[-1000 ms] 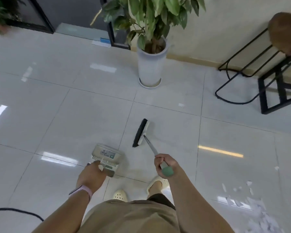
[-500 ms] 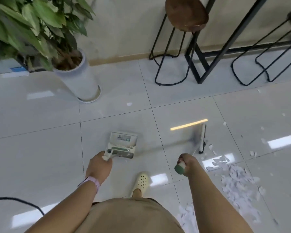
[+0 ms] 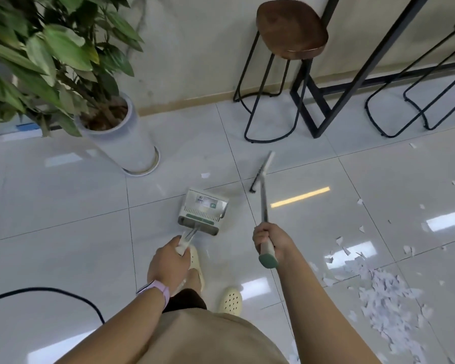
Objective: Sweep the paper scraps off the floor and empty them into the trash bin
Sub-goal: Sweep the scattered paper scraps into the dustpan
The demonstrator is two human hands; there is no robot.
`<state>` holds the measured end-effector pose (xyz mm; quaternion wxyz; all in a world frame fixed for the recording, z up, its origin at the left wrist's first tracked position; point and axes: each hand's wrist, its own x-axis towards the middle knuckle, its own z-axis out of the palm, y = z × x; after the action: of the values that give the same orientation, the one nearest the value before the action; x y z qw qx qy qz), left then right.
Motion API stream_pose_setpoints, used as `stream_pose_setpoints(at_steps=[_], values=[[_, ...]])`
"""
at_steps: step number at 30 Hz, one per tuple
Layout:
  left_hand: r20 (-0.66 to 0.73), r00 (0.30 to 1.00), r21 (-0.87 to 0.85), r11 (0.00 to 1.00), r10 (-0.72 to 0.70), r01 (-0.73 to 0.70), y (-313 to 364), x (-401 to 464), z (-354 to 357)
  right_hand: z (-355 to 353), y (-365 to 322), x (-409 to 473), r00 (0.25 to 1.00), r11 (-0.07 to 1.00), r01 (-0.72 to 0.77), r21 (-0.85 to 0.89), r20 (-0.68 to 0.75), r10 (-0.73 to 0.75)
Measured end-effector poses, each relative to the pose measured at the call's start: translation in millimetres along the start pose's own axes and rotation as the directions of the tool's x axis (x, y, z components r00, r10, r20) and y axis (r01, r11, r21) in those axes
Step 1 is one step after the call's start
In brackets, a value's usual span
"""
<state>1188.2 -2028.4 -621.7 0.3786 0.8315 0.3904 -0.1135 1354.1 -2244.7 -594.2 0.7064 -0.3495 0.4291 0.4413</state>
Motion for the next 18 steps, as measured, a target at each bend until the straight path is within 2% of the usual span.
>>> stream_pose_setpoints(at_steps=[5, 8, 13, 15, 18], values=[[0.005, 0.999, -0.025, 0.999, -0.045, 0.045, -8.4, 54.5, -47.7, 90.3, 8.9, 46.9, 0.955, 0.969, -0.244, 0.046, 0.188, 0.231], [-0.005, 0.994, -0.08, 0.991, -0.108, 0.107, -18.8, 89.2, -83.6, 149.6, 14.3, 73.6, 0.925, 0.948, -0.312, 0.059, 0.247, 0.289], [-0.039, 0.978, -0.205, 0.96, -0.203, 0.191, -26.1, 134.5, -127.7, 236.4, 17.5, 121.1, 0.944, 0.967, -0.252, -0.029, 0.214, 0.252], [-0.022, 0.974, -0.215, 0.953, -0.226, 0.216, -25.8, 150.1, -136.5, 251.7, 16.9, 136.5, 0.978, 0.984, -0.144, -0.103, 0.135, 0.157], [0.007, 0.971, -0.19, 0.953, -0.237, 0.234, -10.6, 169.5, -143.9, 236.9, 4.2, 146.9, 1.0, 0.975, 0.0, -0.221, 0.015, 0.004]])
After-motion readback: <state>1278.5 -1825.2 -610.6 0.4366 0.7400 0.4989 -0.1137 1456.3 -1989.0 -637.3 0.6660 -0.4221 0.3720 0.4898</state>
